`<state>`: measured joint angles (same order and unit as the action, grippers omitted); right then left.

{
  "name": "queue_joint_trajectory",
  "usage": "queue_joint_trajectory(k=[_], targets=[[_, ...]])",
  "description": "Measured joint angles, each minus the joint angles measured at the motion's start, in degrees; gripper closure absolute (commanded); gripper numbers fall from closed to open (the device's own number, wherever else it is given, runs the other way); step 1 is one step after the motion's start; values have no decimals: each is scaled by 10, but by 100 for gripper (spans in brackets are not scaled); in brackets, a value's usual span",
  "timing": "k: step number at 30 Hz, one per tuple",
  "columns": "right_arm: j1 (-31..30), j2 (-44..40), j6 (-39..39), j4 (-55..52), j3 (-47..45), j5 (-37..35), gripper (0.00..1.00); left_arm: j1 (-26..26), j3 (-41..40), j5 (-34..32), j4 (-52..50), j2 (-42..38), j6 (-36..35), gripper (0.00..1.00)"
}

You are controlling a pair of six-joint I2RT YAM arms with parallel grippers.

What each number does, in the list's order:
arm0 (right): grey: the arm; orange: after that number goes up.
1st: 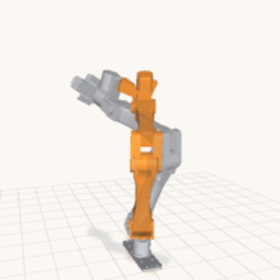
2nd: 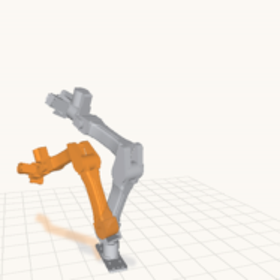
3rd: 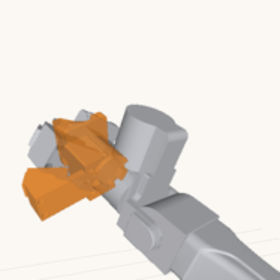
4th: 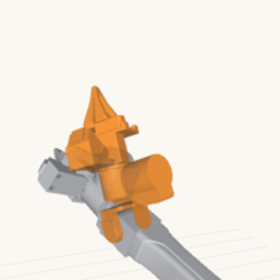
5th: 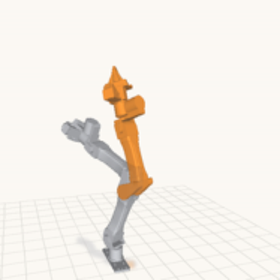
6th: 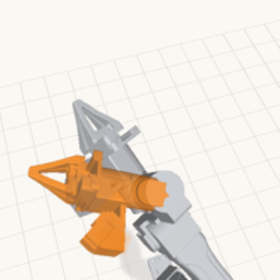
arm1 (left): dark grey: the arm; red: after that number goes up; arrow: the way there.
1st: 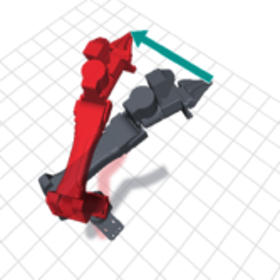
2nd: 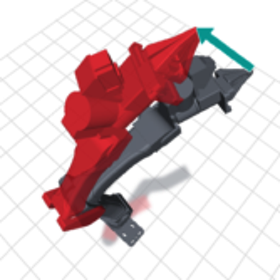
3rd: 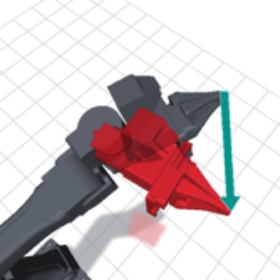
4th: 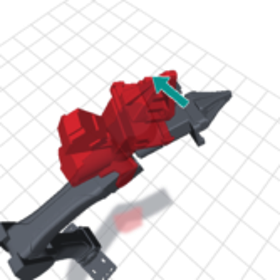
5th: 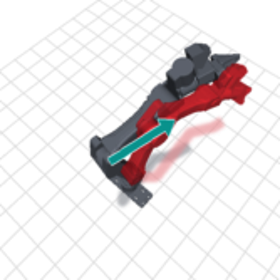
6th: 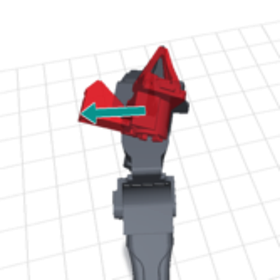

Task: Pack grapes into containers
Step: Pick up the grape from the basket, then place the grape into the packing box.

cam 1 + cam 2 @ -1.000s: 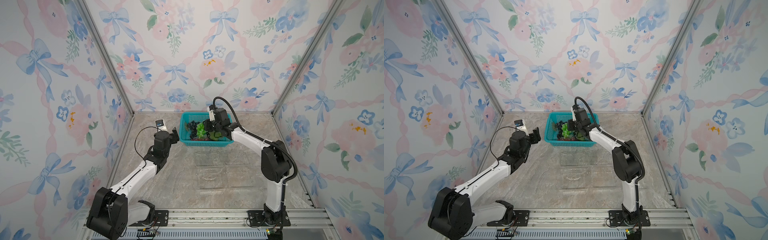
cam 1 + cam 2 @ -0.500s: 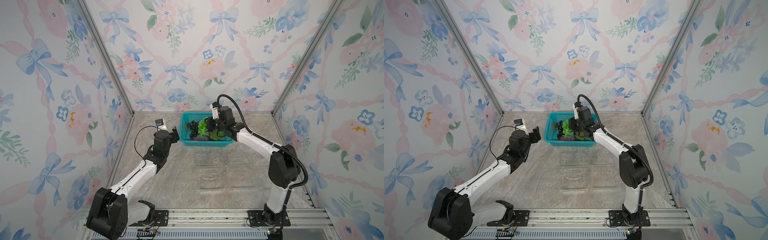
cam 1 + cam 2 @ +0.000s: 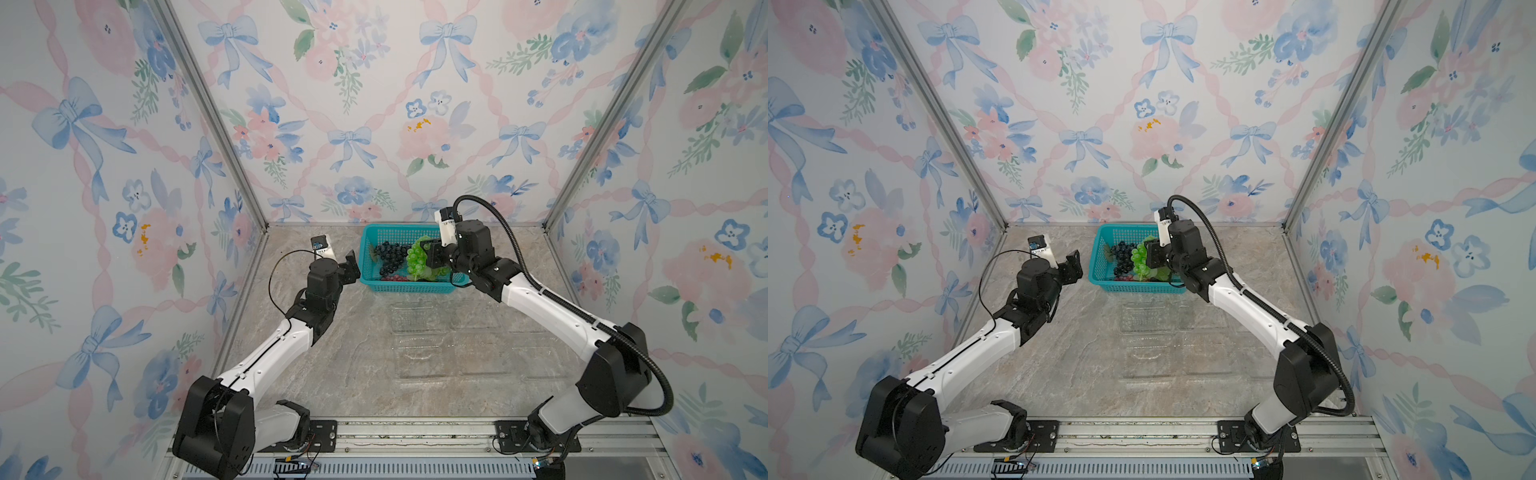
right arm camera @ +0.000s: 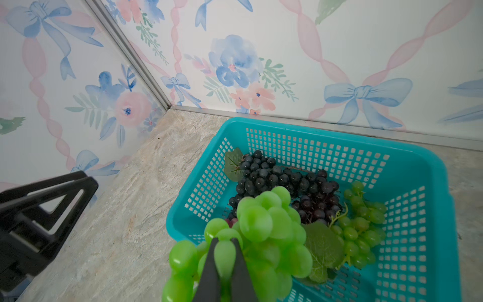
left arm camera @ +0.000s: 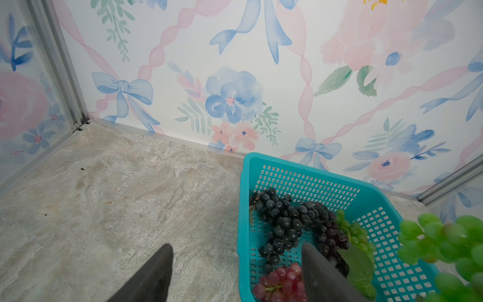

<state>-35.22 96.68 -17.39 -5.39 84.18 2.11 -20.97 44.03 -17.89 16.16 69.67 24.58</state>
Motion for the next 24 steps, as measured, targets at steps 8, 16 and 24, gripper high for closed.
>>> queue_joint_trajectory(k=[8, 16, 24], targets=[[-96, -136, 31, -22, -105, -71, 96, -8, -20, 4, 0, -36, 12, 24], [-222, -224, 33, -45, -207, -179, 96, -35, -38, 4, -2, -47, 13, 26], [-334, -237, -14, -33, -302, -269, 95, -82, -38, 4, -2, -54, 24, 27]])
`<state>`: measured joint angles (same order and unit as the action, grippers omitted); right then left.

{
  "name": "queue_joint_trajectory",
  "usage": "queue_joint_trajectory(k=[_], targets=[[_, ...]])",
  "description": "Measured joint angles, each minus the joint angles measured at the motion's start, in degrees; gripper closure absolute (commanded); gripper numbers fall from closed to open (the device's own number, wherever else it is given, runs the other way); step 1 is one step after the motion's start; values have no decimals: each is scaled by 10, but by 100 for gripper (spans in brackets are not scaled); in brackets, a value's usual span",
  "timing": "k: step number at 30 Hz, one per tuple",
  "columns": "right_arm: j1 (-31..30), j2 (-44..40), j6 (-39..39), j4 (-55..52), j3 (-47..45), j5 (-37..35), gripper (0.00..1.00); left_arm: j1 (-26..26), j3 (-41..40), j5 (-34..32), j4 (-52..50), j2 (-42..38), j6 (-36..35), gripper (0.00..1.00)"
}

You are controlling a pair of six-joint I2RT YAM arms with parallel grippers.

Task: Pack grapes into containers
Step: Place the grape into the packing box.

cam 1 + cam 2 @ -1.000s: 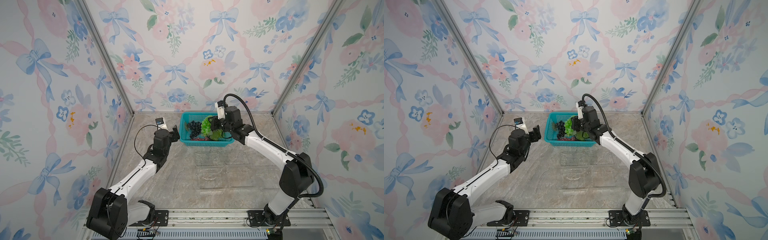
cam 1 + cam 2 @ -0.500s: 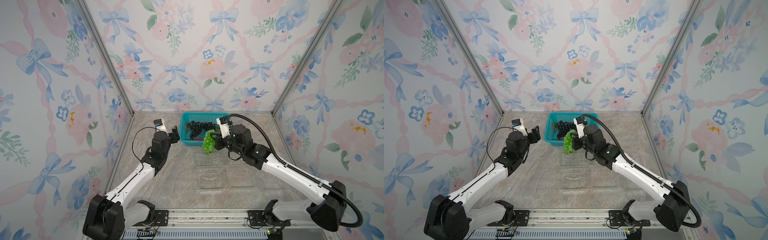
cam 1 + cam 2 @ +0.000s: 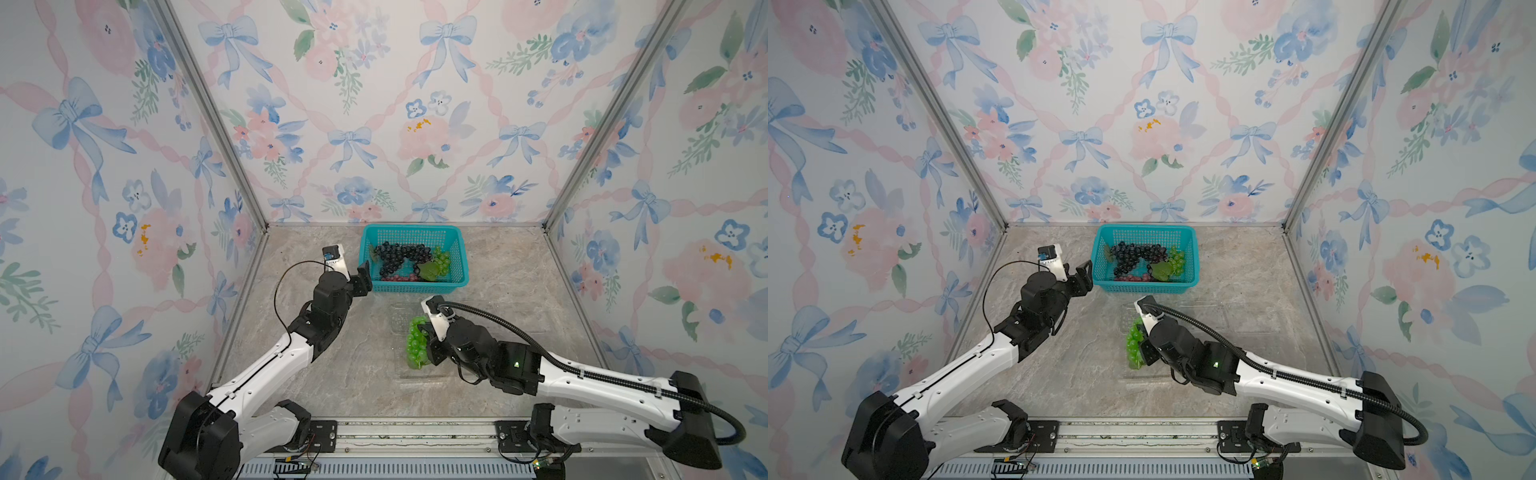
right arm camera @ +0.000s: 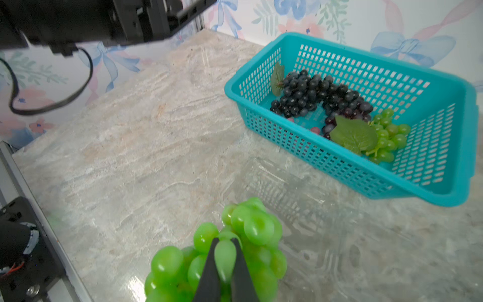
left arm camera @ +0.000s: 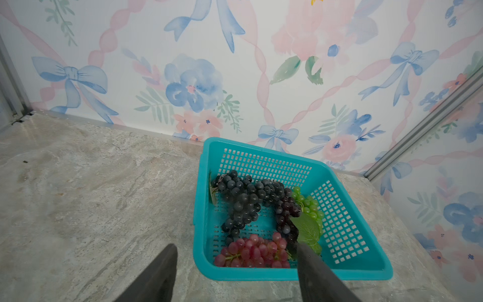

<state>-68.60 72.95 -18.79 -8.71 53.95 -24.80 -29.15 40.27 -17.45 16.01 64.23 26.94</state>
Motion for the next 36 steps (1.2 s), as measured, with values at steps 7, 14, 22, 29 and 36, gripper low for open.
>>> queue_joint_trajectory(k=[7, 14, 22, 29, 36], targets=[[-40, 50, -36, 33, -15, -58, 96, -14, 0, 6, 0, 0, 7, 27], [-43, 85, -83, 72, -40, -102, 92, -20, -19, 9, 1, -4, 8, 26], [-43, 118, -154, 72, -44, -116, 65, -20, -24, 8, 0, -4, 8, 27], [-45, 123, -215, 46, -43, -116, 34, -23, -28, 8, 0, -3, 8, 27], [-51, 123, -260, -7, -26, -116, 27, -26, -44, 9, 1, -4, 9, 32]])
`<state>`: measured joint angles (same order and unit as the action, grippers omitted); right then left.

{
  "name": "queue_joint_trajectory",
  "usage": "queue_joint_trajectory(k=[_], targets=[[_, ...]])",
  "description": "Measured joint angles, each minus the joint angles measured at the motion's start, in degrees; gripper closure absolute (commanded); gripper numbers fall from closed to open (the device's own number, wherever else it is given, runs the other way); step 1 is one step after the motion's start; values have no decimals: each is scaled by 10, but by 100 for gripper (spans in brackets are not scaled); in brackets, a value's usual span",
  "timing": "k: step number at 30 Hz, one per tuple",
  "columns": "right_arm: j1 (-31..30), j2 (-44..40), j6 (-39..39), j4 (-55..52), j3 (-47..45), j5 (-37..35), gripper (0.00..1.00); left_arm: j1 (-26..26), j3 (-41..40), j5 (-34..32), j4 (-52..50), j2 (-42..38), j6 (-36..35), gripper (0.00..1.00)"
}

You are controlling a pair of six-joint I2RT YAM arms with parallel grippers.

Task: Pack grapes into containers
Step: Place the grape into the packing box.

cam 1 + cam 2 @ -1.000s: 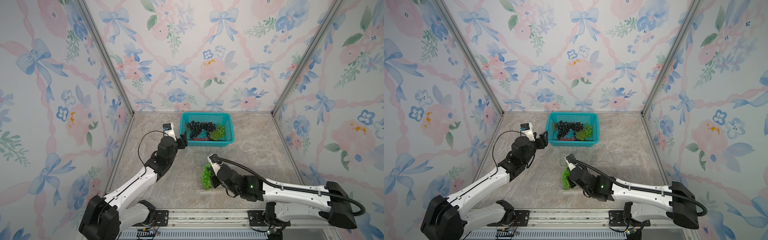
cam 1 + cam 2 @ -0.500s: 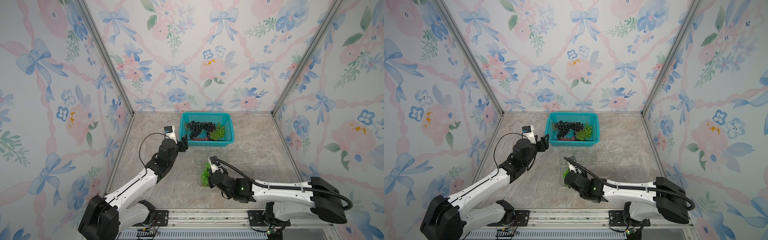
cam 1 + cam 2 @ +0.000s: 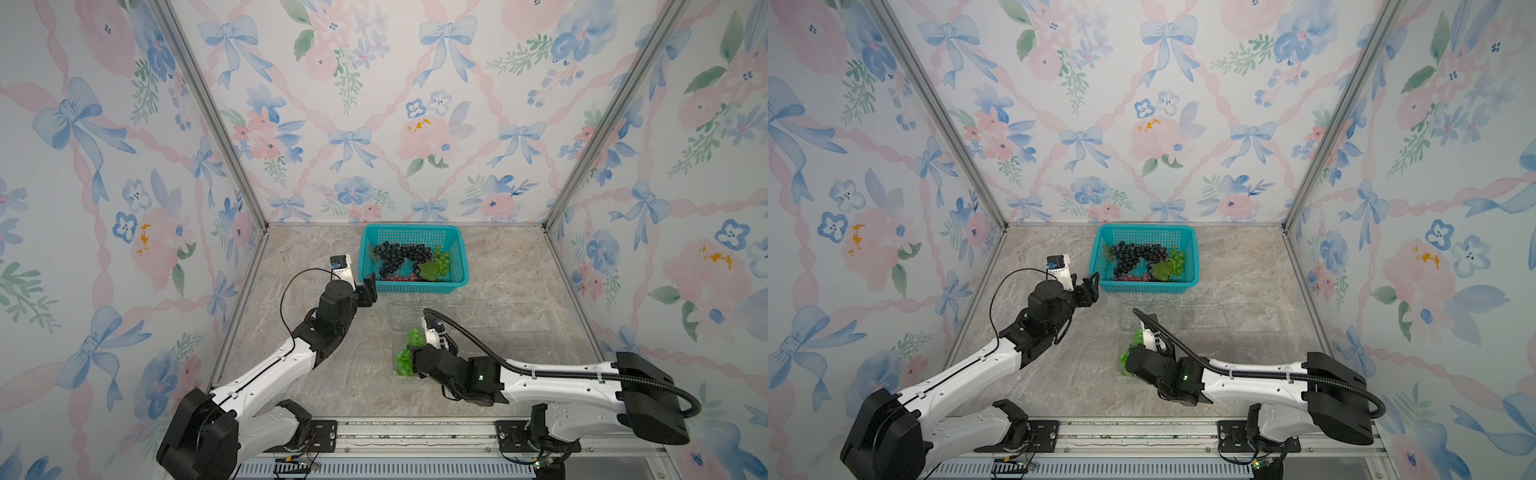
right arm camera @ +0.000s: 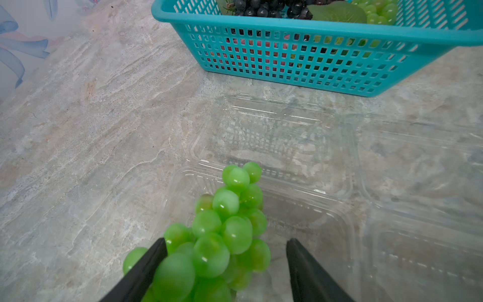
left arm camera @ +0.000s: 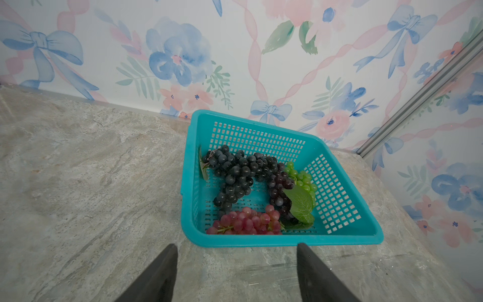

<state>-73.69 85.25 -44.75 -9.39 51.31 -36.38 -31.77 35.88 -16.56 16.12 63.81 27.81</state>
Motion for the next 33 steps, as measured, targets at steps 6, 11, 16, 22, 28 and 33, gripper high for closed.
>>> queue_joint_trajectory(k=[6, 11, 16, 22, 28, 33], targets=[[0, -16, -38, -28, -1, 8, 25, -20, -56, 47, 0, -50, 24, 68], [0, -21, -47, -43, -1, 14, 24, -63, -115, 131, 0, -123, 57, 94], [0, -21, -52, -49, -1, 27, 24, -116, -134, 202, -14, -117, 93, 100], [0, -20, -63, -50, -1, 36, 23, -186, -134, 255, -50, -98, 124, 100], [0, -20, -78, -50, -1, 38, 24, -209, -135, 291, -93, -123, 151, 100], [0, -20, -85, -50, -1, 40, 23, -216, -135, 301, -103, -127, 166, 100]])
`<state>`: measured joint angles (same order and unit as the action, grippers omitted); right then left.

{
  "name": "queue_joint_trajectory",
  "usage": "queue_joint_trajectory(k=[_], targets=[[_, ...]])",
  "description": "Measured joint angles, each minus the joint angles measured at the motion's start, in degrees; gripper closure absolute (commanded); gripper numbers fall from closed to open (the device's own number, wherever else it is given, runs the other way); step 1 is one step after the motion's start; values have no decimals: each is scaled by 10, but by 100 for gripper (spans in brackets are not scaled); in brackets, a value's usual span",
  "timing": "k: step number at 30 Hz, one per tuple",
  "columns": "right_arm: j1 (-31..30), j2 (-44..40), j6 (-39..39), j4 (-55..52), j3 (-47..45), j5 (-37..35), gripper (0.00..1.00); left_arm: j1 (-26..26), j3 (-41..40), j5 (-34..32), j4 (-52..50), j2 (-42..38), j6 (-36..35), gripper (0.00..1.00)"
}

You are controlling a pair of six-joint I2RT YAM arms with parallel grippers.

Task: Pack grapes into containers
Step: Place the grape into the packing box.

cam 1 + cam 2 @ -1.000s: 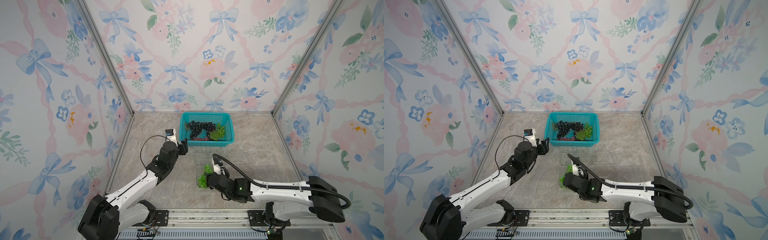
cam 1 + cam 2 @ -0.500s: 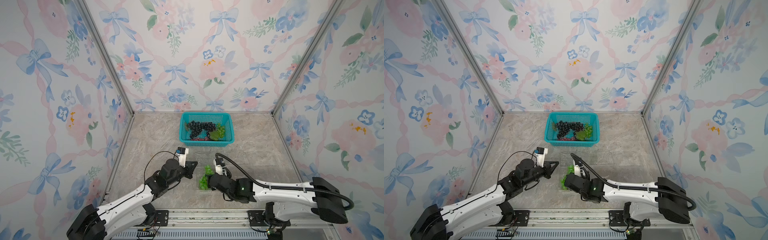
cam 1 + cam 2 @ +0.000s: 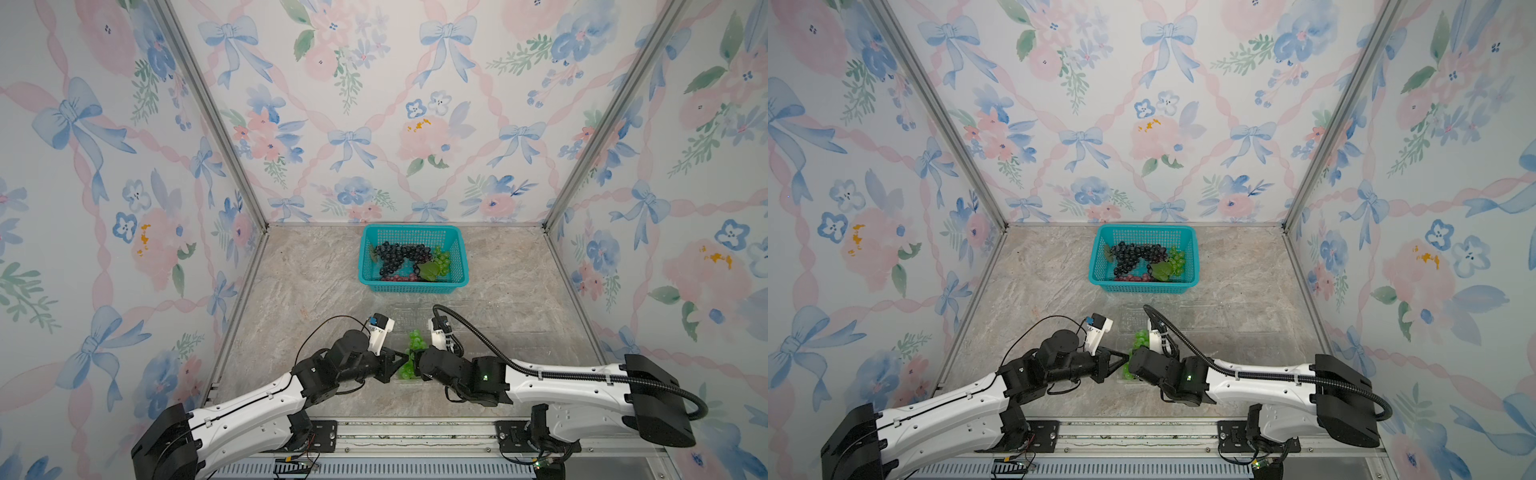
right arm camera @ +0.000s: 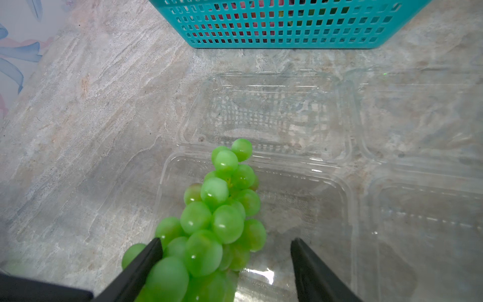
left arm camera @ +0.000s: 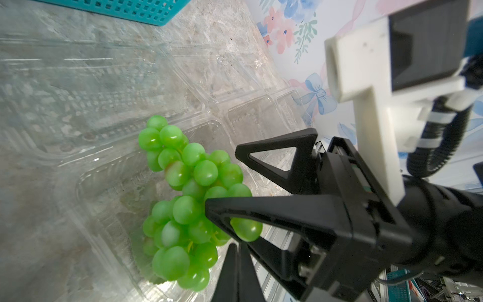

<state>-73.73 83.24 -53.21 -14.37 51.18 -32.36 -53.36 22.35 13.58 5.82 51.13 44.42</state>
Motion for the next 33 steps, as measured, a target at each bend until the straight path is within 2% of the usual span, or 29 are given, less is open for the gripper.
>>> queue_joint_trajectory(k=[10, 27, 33], targets=[[0, 0, -4, 2, -6, 4, 23, -14, 21, -3, -9, 66, 0, 100], [0, 0, -9, 2, -10, 4, 23, -17, 45, -11, -13, 68, -3, 100], [-3, -50, -17, -13, -33, -8, 22, -17, 45, -51, -15, 50, -4, 100]])
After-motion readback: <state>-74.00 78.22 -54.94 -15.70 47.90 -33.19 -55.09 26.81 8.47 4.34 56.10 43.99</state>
